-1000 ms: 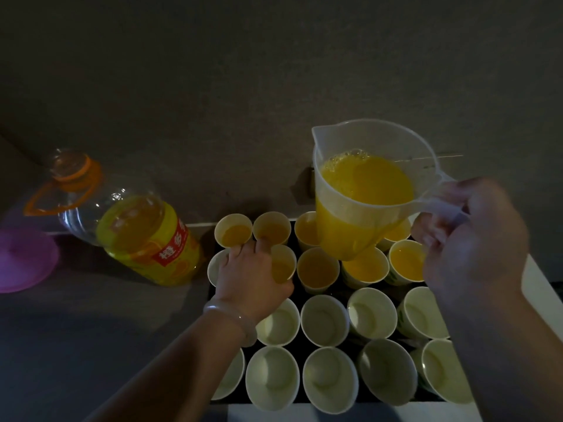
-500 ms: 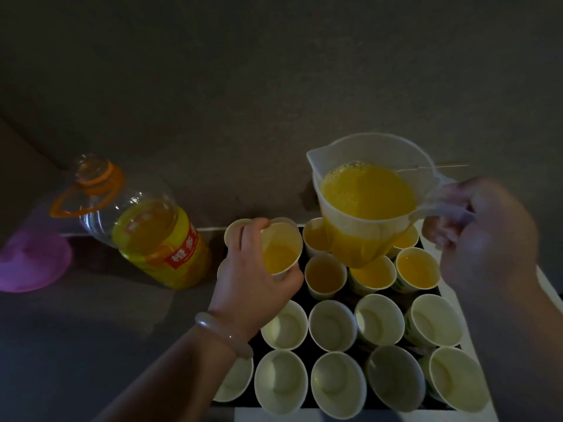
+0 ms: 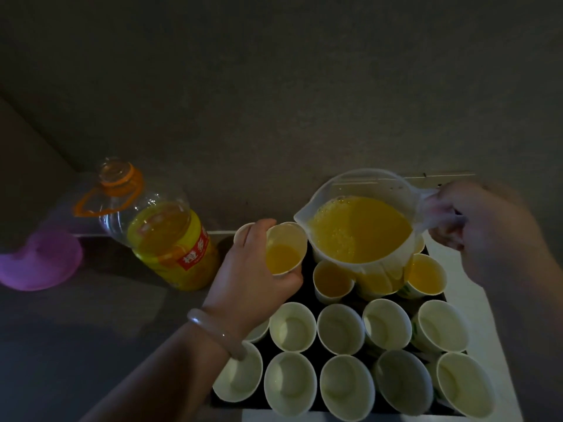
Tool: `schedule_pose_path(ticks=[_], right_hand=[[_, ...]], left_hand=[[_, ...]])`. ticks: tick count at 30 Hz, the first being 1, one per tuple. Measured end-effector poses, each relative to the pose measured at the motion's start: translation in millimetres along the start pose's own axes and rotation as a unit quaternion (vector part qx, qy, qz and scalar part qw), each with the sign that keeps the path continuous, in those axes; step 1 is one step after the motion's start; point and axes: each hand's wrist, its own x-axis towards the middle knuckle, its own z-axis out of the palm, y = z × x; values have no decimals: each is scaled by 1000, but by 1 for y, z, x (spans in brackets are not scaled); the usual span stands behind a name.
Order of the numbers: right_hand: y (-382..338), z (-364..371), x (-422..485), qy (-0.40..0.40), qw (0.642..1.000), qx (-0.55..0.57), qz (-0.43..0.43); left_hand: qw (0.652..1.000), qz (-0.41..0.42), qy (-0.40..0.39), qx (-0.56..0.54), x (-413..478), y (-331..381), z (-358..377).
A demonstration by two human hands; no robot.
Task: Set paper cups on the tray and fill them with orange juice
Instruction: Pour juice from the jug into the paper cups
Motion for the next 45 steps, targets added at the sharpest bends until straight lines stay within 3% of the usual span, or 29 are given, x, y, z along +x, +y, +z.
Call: schedule_pose_path(ticks=[18,33,45], right_hand=[[-25,22,7,-67,984,-160,-29],[-24,22,13,-58,975,-209,-38],[-18,19,9,-11,992,-124,12]], left_hand=[[1000,13,-22,0,-1,4,-8],[1000,14,-24,-12,1,2,-8],[1000,12,-17,-17,1,2,-7]])
